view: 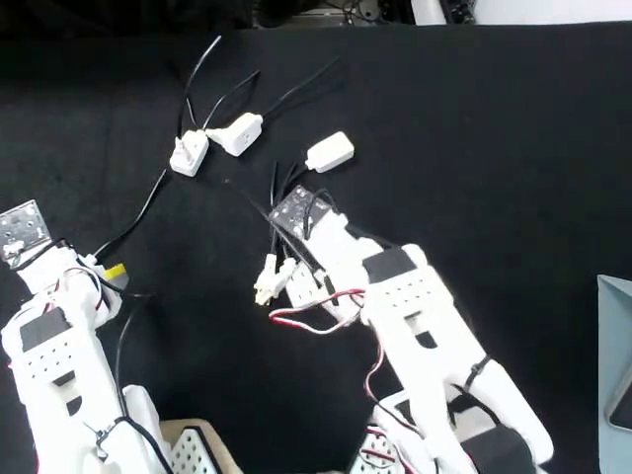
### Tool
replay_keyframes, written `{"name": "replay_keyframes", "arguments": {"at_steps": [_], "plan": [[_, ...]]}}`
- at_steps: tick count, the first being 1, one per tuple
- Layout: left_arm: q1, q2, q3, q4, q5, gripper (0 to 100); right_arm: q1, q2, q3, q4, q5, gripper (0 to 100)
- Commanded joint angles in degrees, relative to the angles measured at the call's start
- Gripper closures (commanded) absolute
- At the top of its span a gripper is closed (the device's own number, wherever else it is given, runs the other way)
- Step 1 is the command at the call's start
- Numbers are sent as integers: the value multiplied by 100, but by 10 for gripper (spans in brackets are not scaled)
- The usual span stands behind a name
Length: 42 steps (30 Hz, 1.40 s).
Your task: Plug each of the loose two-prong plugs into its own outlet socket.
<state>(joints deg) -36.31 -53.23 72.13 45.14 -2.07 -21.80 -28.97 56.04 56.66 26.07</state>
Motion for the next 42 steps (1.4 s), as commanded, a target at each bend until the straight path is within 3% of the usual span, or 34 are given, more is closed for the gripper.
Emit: {"name": "replay_keyframes", "arguments": {"at_steps": [1,3,9,15,27,42], "plan": [[-4,-88,-13,-105,-9,697,-114,163,-13,-70,-519,801],[-4,-88,-13,-105,-9,697,-141,180,-92,123,-545,777],[-4,-88,-13,-105,-9,697,88,-75,-567,607,-536,829],[-4,-88,-13,-105,-9,697,281,154,-505,484,-18,832],[-4,-88,-13,-114,-9,697,-527,418,-426,334,-352,832],[-4,-88,-13,-114,-9,697,-536,426,330,-422,-360,856]]}}
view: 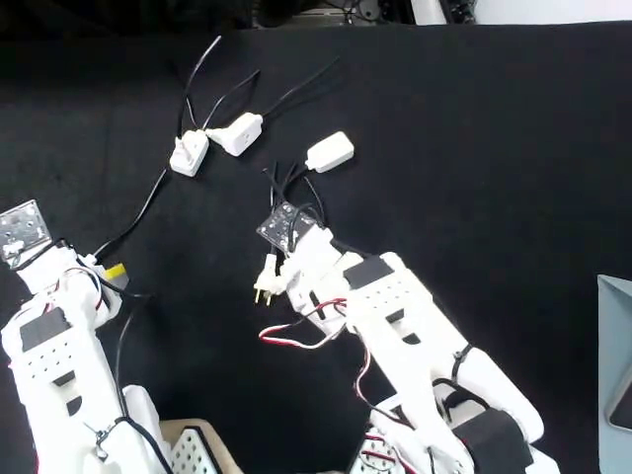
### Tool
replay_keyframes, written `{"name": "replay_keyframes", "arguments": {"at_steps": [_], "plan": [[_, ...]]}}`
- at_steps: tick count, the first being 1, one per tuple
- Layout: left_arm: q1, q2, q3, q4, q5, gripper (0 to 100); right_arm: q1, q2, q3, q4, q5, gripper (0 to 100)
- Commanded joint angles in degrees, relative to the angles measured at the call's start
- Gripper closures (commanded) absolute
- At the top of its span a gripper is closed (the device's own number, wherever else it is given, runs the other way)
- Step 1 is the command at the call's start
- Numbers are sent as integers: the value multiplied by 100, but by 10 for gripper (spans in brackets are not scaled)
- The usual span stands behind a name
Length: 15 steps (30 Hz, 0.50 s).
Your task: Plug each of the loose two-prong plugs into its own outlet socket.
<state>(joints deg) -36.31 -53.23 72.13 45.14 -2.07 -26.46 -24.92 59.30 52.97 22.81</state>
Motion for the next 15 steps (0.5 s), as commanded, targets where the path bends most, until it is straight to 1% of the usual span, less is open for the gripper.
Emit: {"name": "replay_keyframes", "arguments": {"at_steps": [1,7,15], "plan": [[-4,-88,-13,-114,-9,697,-70,22,4,-53,-35,869],[-4,-88,-13,-114,-9,697,-70,127,13,-44,-35,882],[-4,-88,-13,-114,-9,697,-62,1341,-462,-26,-35,883]]}}
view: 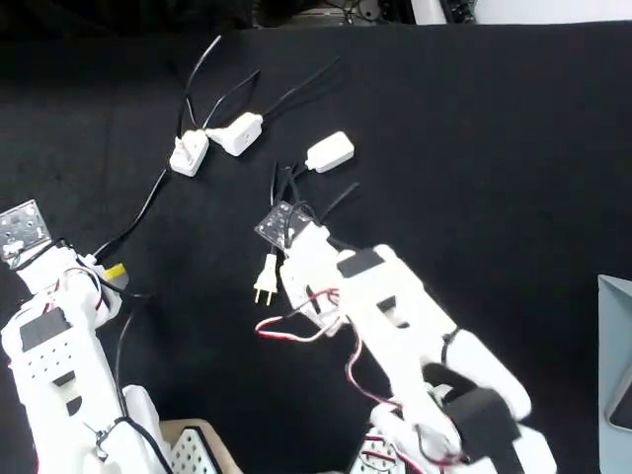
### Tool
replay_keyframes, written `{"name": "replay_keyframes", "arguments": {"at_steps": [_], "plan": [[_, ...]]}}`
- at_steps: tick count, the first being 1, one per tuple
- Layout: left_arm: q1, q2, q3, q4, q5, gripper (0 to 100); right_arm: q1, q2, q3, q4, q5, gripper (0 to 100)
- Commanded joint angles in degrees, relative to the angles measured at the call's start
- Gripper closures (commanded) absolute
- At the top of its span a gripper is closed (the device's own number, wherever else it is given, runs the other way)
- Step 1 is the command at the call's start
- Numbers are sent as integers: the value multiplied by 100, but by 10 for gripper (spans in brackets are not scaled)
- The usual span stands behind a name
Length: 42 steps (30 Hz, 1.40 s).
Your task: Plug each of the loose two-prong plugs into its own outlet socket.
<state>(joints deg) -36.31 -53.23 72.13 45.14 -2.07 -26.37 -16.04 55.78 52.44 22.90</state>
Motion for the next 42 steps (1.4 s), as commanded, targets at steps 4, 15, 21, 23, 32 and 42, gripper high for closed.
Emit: {"name": "replay_keyframes", "arguments": {"at_steps": [4,15,21,23,32,42], "plan": [[-4,-88,-13,-114,-9,697,-70,611,-259,44,-44,885],[-4,-88,-13,-114,-9,697,-62,629,-277,237,0,886],[-4,-88,-13,-114,-9,697,-70,602,-629,554,35,927],[-4,-88,-13,-114,-9,697,-79,585,-927,1099,35,857],[-4,-88,-13,-114,-9,697,-132,-1314,-708,1785,79,805],[-4,-88,-13,-114,-9,697,-510,-1991,523,1248,88,808]]}}
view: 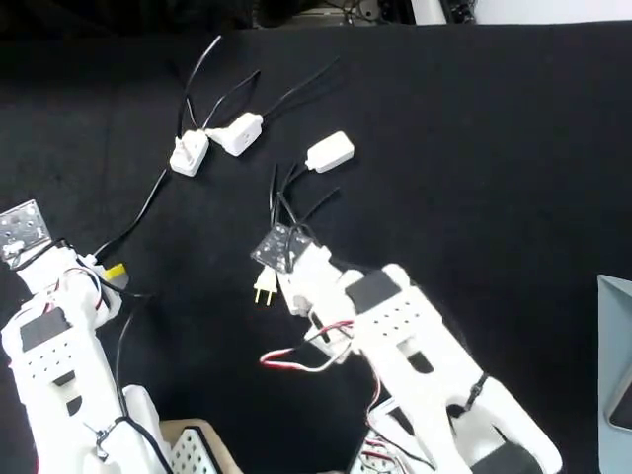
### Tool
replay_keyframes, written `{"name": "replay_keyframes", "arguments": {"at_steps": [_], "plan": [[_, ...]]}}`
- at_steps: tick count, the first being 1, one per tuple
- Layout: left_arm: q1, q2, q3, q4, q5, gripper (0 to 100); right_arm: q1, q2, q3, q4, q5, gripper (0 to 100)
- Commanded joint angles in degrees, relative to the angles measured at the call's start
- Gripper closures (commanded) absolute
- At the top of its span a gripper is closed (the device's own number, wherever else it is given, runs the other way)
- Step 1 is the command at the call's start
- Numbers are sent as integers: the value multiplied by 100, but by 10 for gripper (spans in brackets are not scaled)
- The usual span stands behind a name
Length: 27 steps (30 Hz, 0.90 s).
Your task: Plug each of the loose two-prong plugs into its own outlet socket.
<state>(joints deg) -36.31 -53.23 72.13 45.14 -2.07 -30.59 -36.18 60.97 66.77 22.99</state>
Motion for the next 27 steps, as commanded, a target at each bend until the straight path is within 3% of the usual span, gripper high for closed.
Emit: {"name": "replay_keyframes", "arguments": {"at_steps": [1,14,20,24,27], "plan": [[-4,-88,-13,-114,-9,697,-88,145,-4,-220,79,808],[-4,-88,-13,-114,-9,697,-545,1270,-48,-756,-88,808],[-4,-88,-13,-114,-9,697,-299,1851,-57,-853,-35,812],[-4,-79,-4,-114,-9,697,53,2229,-163,-1196,237,895],[-4,-79,-4,-114,-9,697,97,2422,-356,-1099,316,903]]}}
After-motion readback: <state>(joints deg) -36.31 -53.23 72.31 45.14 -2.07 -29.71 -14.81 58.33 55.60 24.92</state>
